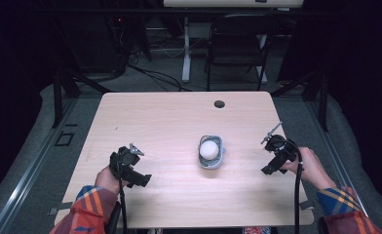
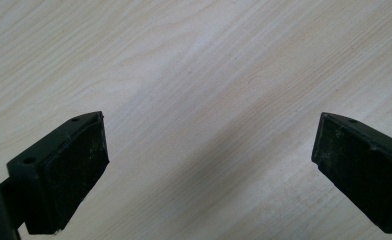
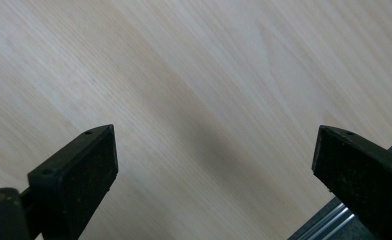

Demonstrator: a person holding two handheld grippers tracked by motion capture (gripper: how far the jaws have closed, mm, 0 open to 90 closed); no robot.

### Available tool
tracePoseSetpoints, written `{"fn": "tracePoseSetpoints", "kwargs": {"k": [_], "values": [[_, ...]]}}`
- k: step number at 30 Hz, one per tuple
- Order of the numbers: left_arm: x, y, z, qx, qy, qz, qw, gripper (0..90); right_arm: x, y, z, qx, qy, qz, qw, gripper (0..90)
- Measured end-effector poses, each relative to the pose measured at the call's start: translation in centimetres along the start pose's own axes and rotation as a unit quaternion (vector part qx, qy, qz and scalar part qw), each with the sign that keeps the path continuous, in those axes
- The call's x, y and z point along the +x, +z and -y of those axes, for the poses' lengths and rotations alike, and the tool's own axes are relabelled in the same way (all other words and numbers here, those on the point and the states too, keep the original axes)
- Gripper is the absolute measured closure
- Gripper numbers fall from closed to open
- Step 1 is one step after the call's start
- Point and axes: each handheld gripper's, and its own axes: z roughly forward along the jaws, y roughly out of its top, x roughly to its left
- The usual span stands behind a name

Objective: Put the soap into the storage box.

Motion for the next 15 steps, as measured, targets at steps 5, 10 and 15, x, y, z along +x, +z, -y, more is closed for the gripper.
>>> {"fn": "tracePoseSetpoints", "kwargs": {"k": [5, 10, 15], "values": [[0.0, 0.0, 0.0, 0.0, 0.0, -0.001, 1.0, 1.5, -0.1, 1.0, 1.2, 0.01, 0.007, -0.004, 0.9999, 4.0], [0.0, 0.1, 0.0, 0.001, 0.0, -0.001, 1.0, 1.6, 0.5, 2.0, 2.4, 0.019, 0.013, 0.013, 0.9996, 4.0], [0.0, 0.1, 0.0, 0.003, 0.001, 0.001, 1.0, 1.6, 0.8, 2.6, 3.4, 0.009, 0.025, 0.001, 0.9996, 4.0]]}}
